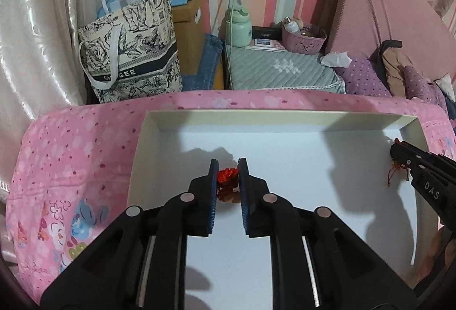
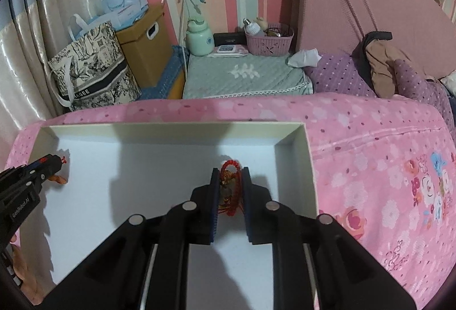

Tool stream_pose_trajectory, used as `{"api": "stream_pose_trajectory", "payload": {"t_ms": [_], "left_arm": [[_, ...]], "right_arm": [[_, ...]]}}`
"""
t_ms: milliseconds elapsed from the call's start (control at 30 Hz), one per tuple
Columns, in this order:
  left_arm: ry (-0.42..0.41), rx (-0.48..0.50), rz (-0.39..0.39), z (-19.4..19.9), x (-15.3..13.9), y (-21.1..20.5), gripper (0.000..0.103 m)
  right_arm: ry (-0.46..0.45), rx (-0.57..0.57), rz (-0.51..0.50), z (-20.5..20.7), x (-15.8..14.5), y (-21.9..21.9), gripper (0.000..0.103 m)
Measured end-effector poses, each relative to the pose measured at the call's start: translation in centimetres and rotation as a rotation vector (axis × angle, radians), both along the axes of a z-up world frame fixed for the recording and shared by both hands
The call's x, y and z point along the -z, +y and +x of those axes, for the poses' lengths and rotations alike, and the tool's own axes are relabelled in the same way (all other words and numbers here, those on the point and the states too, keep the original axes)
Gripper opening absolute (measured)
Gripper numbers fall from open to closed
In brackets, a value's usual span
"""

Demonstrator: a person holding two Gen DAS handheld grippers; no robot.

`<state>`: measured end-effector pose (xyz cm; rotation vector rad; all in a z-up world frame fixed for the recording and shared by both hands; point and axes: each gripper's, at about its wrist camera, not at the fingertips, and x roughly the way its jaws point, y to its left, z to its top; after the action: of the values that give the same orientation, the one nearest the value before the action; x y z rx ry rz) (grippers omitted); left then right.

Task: Organize jewelry
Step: 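Carry both charms over the white tray and open both grippers to drop them, then move the left gripper to the cream scrunchie while the right gripper approaches the black scrunchie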

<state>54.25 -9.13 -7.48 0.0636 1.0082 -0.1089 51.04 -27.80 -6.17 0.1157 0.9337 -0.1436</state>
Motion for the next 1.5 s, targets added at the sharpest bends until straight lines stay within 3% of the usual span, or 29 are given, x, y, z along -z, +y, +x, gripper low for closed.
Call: {"api": "stream_pose_trajectory", "payload": {"t_ms": [67, 133, 167, 267, 367, 500, 600, 867, 1200, 1300, 1500], "left_arm": [[0.006, -0.003, 0.003, 0.0, 0.2, 0.0, 0.016], [0.004, 0.001, 0.002, -0.2, 0.0, 0.0, 0.02], [-0.002, 0.004, 0.003, -0.4, -0.3, 0.0, 0.027], [-0.046, 0.002, 0.021, -1.3, -1.9, -0.3, 0.053], [-0.08, 0.006, 0.021, -2.4, -4.0, -0.1, 0.057], [-0.123, 0.005, -0.002, -5.2, -6.7, 1.4, 0.08], [-0.173, -0.007, -0.001, -8.5, -8.3, 2.8, 0.09], [-0.218, -0.01, 0.005, -16.8, -10.2, 6.0, 0.1], [-0.227, -0.018, -0.014, -23.5, -11.4, 8.1, 0.1], [-0.239, -0.035, -0.015, -25.1, -11.0, 8.6, 0.1], [-0.217, -0.029, -0.041, -26.9, -9.3, 9.4, 0.1]], "right_arm": [[-0.002, 0.002, -0.001, -0.1, -0.1, 0.0, 0.017], [-0.011, 0.0, -0.004, -0.4, -0.4, 0.0, 0.032], [-0.023, -0.001, -0.01, -0.7, -0.6, 0.0, 0.044], [-0.047, -0.016, -0.013, -1.4, -1.7, 0.2, 0.047], [-0.062, -0.037, 0.016, -2.6, -2.7, -0.1, 0.047], [-0.107, -0.048, 0.019, -5.8, -4.5, -0.6, 0.059], [-0.128, -0.057, 0.011, -8.7, -5.5, -1.1, 0.062], [-0.215, -0.038, -0.056, -17.4, -8.7, -1.4, 0.085], [-0.267, 0.007, -0.063, -24.9, -9.3, -0.8, 0.092], [-0.267, 0.019, -0.036, -26.1, -8.5, -0.9, 0.092], [-0.267, 0.055, -0.097, -28.0, -7.4, -0.2, 0.092]]}}
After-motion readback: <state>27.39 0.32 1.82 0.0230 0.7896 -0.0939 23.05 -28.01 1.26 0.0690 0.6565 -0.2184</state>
